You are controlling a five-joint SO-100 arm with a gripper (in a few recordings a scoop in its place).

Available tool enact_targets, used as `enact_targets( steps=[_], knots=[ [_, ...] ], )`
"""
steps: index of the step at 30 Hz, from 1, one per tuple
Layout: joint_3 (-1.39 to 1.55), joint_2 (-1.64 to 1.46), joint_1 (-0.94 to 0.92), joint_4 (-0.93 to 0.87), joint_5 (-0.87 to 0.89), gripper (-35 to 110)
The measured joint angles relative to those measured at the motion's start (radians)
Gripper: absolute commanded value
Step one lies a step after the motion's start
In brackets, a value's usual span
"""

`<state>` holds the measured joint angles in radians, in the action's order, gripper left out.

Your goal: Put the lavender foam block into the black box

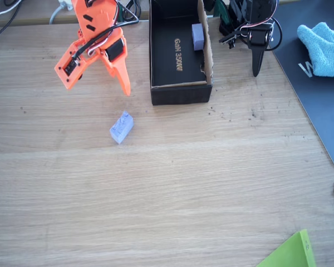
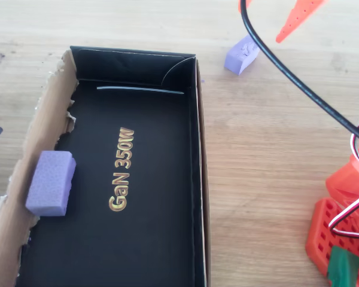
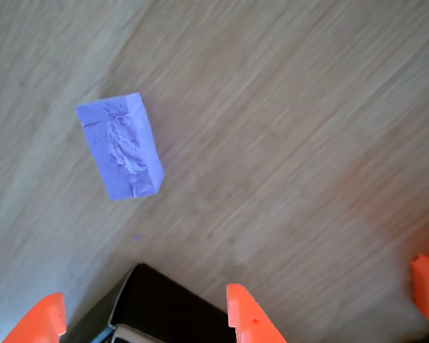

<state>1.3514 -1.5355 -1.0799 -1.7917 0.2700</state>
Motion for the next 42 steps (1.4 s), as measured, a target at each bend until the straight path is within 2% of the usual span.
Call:
enact_targets(
  steps=[31, 42],
  knots=[
    [-0.005, 0.212, -0.055, 0.163, -0.066, 27],
    [-0.083, 0.301, -0.071, 0.166, -0.087, 27]
  ],
)
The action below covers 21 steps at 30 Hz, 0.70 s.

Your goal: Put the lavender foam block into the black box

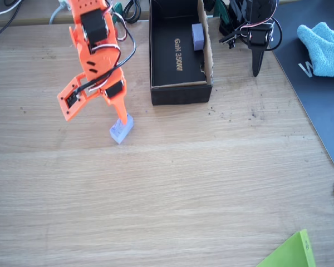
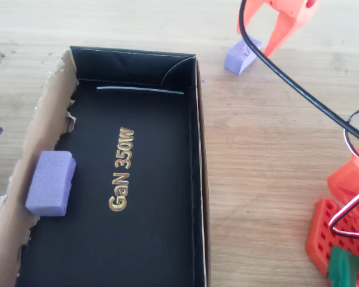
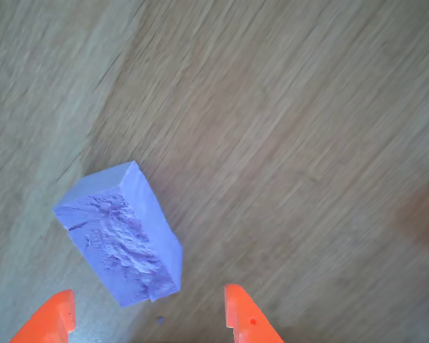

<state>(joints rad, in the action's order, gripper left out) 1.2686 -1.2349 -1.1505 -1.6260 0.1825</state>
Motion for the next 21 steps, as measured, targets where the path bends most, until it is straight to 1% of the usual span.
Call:
enact_targets(
  steps=[2, 5, 21],
  knots=[
    [-0.014, 0.006, 0.003, 0.005, 0.0, 25],
    [-0.031, 0.034, 0.005, 0.012, 0.0, 28],
    [-0.103, 0.121, 0.005, 0.028, -0.015, 27]
  ],
)
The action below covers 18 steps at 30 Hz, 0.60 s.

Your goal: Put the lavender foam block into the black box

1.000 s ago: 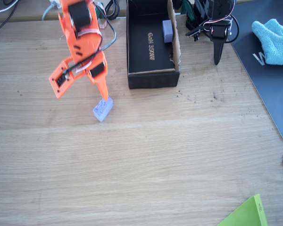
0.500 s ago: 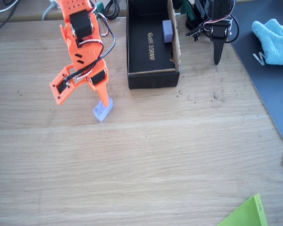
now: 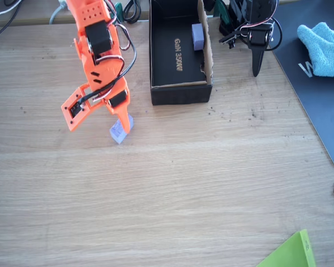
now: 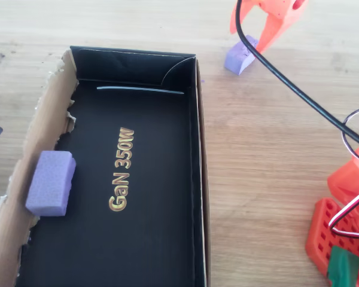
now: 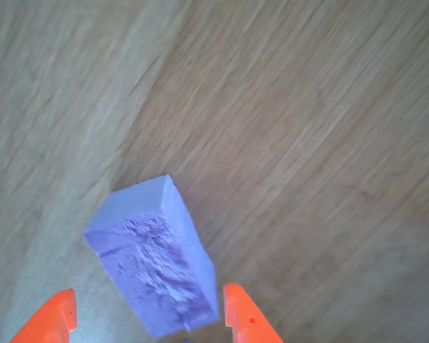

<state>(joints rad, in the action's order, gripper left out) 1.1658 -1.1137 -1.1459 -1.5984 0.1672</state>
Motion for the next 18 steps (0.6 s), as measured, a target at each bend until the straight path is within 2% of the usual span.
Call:
enact_targets(
  steps=[15, 18],
  knots=[
    [-0.058, 0.091, -0.012, 0.058, -0.034, 25],
    [-0.08, 0.114, -0.025, 0.067, -0.034, 16]
  ],
)
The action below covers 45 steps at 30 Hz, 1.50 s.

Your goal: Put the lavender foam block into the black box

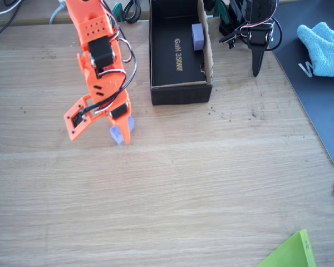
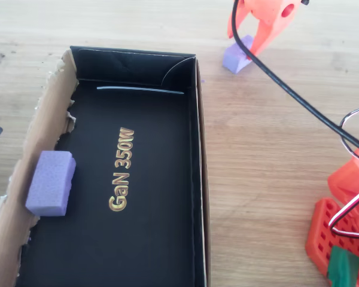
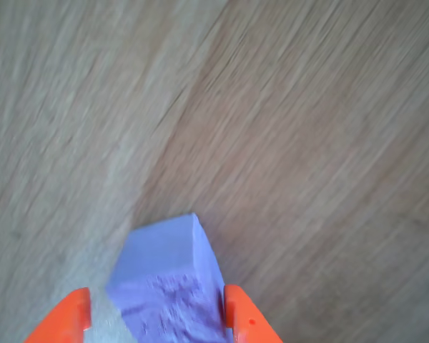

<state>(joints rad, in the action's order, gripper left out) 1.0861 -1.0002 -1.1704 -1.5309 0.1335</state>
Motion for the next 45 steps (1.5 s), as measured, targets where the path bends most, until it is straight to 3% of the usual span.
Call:
enact_targets(
  steps=[4, 14, 20, 28, 38, 45],
  knots=[
    [-0.011, 0.017, 0.002, 0.02, 0.0, 0],
    [-0.028, 0.017, 0.0, 0.017, -0.017, 0],
    [-0.028, -0.166, 0.061, -0.098, -0.092, 0],
    [-0.028, -0.568, 0.25, -0.334, -0.127, 0],
    [0.066, -0.629, 0.673, -0.282, -0.296, 0],
    [0.069, -0.549, 0.874, -0.265, -0.446, 0]
  ],
)
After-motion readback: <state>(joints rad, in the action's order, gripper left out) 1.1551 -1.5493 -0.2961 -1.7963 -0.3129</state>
